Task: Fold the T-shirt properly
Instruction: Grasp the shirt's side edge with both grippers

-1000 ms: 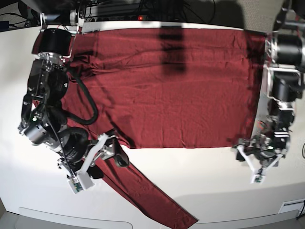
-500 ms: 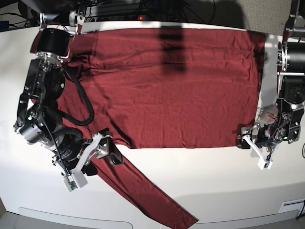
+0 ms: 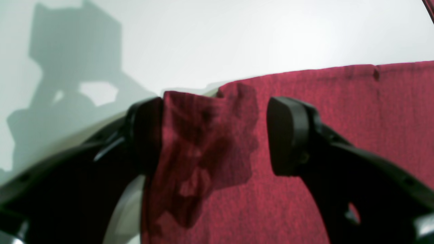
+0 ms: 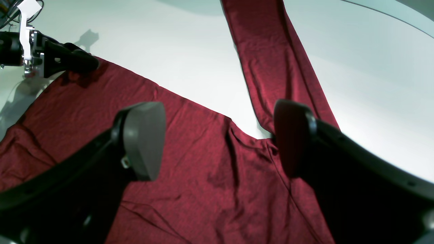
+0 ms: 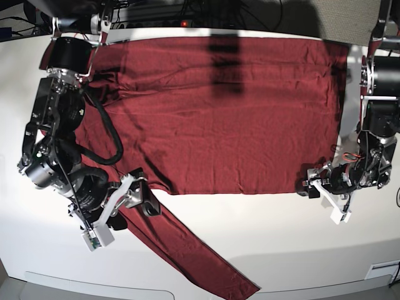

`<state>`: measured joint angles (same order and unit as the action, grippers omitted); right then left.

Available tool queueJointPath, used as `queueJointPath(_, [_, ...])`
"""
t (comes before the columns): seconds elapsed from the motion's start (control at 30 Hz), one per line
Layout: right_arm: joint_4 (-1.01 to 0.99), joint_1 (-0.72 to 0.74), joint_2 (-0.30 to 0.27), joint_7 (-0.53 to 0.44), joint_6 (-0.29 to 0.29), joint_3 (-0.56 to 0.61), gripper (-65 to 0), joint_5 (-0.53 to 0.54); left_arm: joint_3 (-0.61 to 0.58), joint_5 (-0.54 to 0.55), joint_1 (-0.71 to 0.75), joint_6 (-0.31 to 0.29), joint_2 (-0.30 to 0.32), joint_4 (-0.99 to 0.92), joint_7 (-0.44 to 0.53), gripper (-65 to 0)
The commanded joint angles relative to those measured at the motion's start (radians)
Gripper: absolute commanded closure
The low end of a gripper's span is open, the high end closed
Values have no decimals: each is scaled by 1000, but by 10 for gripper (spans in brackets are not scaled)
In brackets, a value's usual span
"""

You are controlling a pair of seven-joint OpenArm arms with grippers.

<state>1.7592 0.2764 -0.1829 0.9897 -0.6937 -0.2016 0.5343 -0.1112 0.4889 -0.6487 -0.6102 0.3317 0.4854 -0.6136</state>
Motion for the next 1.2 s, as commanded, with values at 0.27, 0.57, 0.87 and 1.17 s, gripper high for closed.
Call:
queueJointPath(0.27, [13,21,-8,-23,-3,-2,-477,22,0,-10,-16,-8,1,4,17,-313])
queueJointPath(0.57, [-12,19,-8,-24,-3,-2,-475,15,0,-10,-16,-8,2,4,51,-124])
queueJointPath(0.87, [-244,23,-8,-188,-3,-2,-475,-158,0,-9,-16,-8,1,4,69,0])
queueJointPath(1.17, [-424,78,-8,-352,-3,-1,-475,-328,0,-9,-16,-8,1,4,84,0])
